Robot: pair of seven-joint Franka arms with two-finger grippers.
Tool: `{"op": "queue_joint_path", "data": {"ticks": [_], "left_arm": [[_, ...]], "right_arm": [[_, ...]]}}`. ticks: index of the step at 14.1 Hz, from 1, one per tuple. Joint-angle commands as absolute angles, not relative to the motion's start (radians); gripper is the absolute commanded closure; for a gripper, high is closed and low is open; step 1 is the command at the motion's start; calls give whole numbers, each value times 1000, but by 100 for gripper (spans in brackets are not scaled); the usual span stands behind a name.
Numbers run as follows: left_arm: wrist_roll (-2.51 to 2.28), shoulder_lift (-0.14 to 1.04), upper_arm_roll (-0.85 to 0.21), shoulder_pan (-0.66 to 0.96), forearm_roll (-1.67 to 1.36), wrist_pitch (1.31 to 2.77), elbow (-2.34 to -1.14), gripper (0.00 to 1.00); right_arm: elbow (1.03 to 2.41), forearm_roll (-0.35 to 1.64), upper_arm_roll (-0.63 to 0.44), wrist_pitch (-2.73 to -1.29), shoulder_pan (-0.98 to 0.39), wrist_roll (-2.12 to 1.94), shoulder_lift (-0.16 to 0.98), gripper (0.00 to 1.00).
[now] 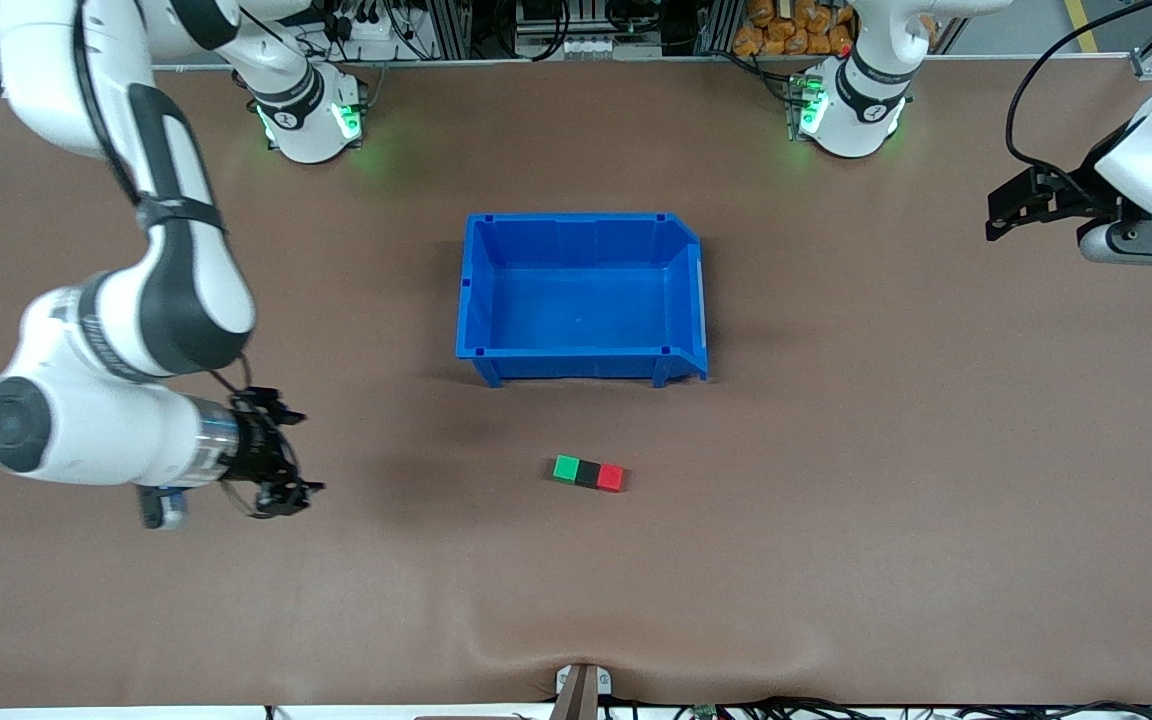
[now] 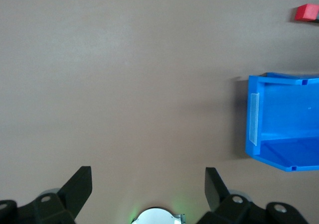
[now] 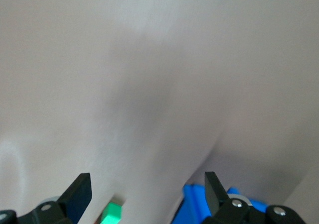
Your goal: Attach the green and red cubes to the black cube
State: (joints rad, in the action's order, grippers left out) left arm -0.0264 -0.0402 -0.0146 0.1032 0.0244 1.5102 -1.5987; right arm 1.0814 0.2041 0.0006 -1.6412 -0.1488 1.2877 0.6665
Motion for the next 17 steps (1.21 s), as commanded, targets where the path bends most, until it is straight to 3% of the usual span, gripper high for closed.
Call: {"op": "queue_joint_path", "data": {"ticks": [1, 8, 14, 17], "left_arm": [[-25, -54, -12, 94, 9, 1505, -1629, 0], [-23, -43, -11, 92, 9, 1512, -1621, 0], [-23, -26, -11, 64, 9, 1540, -1625, 0], [-21, -26, -11, 64, 8, 1546, -1624, 0]], "right_arm": [[1118, 128, 17, -1570, -98, 1118, 597, 0], [1120, 114, 11, -1434, 20, 667, 506, 0], [1120, 109, -93, -1306, 15, 310, 399, 0], [1187, 110, -112, -1270, 15, 259, 329, 0]]}}
